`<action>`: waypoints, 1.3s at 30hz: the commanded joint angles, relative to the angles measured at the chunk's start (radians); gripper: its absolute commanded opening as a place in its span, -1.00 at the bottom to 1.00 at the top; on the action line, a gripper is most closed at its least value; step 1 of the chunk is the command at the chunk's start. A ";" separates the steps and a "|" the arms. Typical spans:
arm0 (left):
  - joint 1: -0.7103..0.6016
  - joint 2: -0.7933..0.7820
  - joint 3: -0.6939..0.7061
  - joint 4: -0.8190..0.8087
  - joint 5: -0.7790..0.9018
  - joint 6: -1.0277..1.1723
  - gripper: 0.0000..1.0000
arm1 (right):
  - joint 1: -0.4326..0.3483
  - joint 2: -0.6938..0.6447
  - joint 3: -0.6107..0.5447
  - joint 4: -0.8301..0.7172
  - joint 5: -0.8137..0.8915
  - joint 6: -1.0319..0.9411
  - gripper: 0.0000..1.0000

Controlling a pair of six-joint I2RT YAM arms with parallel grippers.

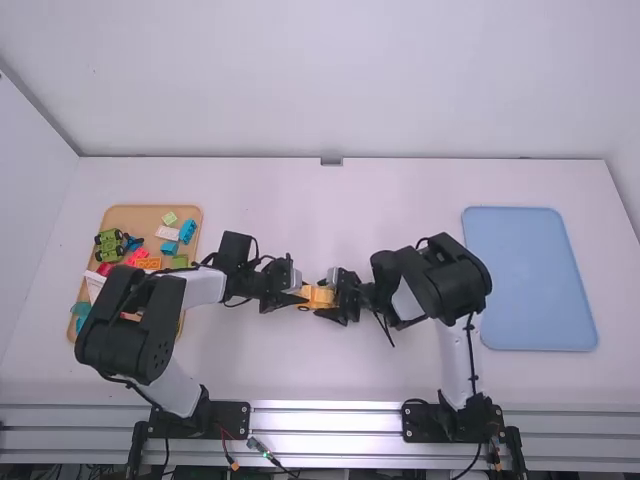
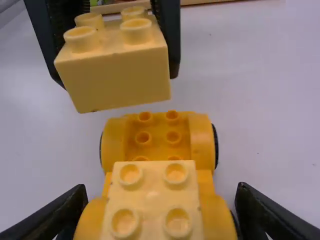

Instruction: Assemble lego blocks to make yellow taxi

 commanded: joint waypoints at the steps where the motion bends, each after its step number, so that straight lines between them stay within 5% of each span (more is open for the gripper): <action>1: -0.022 0.010 -0.011 -0.002 0.018 0.013 -0.84 | -0.010 0.014 -0.005 -0.001 -0.030 -0.029 0.47; 8: -0.035 0.011 -0.011 -0.004 -0.026 0.013 -0.92 | -0.050 0.014 -0.004 -0.003 -0.132 -0.081 0.11; 20: -0.034 0.151 -0.011 0.164 0.053 -0.028 -0.89 | -0.072 0.014 -0.004 -0.080 -0.132 -0.175 0.06; 39: -0.073 0.151 -0.008 0.171 -0.007 -0.039 -0.89 | -0.072 0.014 0.074 -0.267 -0.135 -0.250 0.08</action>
